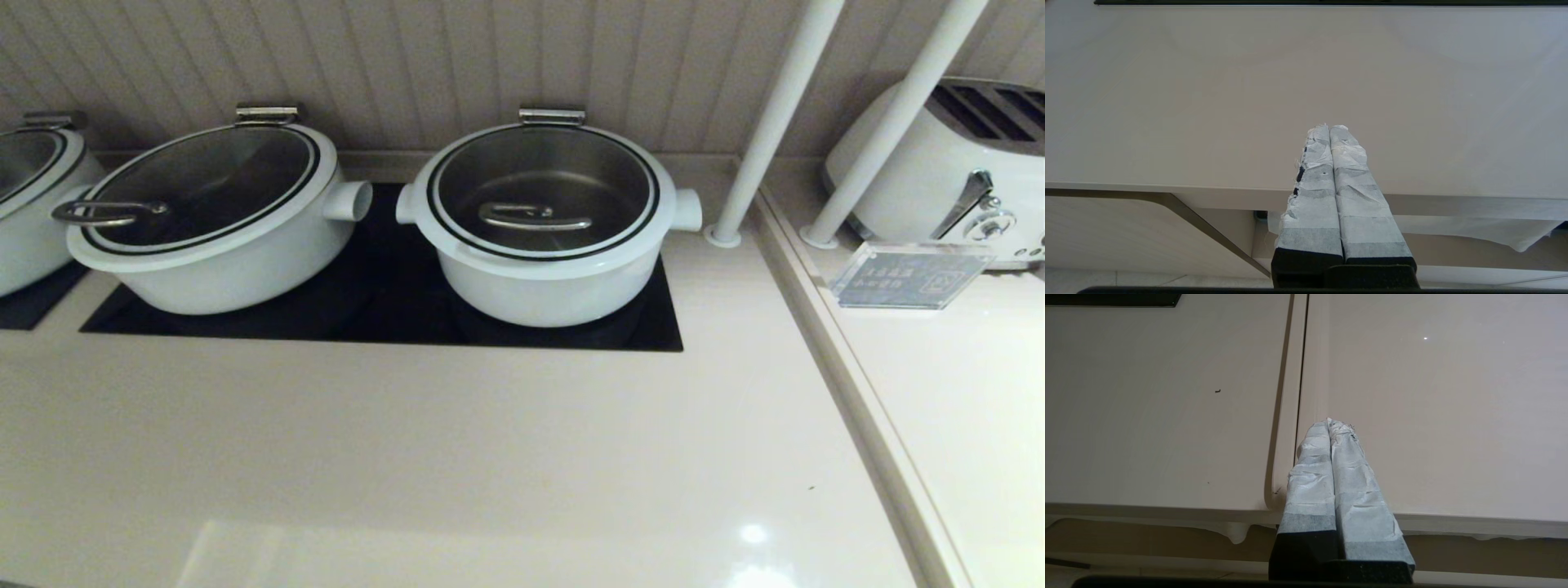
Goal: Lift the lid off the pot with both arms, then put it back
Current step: Open the food pot lid a small opening with the right arm
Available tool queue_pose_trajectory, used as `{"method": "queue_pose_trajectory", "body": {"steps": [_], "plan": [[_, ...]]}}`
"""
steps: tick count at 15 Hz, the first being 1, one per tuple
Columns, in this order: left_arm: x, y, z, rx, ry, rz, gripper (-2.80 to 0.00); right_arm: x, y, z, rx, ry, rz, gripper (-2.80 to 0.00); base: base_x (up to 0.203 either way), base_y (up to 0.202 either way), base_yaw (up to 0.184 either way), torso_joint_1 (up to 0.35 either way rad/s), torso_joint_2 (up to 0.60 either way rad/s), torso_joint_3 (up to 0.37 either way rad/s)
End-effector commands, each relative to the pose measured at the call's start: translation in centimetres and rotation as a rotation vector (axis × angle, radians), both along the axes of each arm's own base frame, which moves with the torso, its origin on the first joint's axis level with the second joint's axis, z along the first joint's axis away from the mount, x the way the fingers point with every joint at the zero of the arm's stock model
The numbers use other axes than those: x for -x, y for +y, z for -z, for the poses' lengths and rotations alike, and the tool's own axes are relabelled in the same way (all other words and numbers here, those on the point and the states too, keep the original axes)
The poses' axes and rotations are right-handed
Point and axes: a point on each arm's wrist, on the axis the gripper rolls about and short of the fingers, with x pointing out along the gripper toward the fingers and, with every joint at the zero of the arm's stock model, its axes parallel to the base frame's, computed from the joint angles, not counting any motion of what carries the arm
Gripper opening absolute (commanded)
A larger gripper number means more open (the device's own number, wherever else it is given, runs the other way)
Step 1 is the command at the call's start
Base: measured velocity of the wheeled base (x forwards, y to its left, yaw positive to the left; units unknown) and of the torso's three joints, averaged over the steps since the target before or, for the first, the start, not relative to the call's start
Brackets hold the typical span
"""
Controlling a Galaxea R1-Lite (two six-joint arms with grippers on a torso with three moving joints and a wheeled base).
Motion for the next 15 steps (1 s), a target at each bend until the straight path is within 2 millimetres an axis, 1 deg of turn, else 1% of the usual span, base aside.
{"method": "queue_pose_trajectory", "body": {"steps": [1,8,10,15], "plan": [[0.0,0.0,0.0,0.000,0.001,0.000,-2.80,0.0,0.0,0.0,0.001,0.001,0.000,-2.80,0.000,0.000,0.000,0.000,0.00,0.000],[0.0,0.0,0.0,0.000,0.001,0.000,-2.80,0.0,0.1,0.0,0.037,0.004,-0.026,-2.80,0.000,0.000,0.000,0.000,0.00,0.000],[0.0,0.0,0.0,0.000,0.000,0.000,-2.80,0.1,0.1,-0.4,0.042,-0.014,-0.030,-2.80,0.000,0.000,0.000,0.000,0.00,0.000],[0.0,0.0,0.0,0.000,0.001,0.000,-2.80,1.8,0.2,-4.7,0.067,-0.114,-0.110,-2.80,0.000,0.000,0.000,0.000,0.00,0.000]]}}
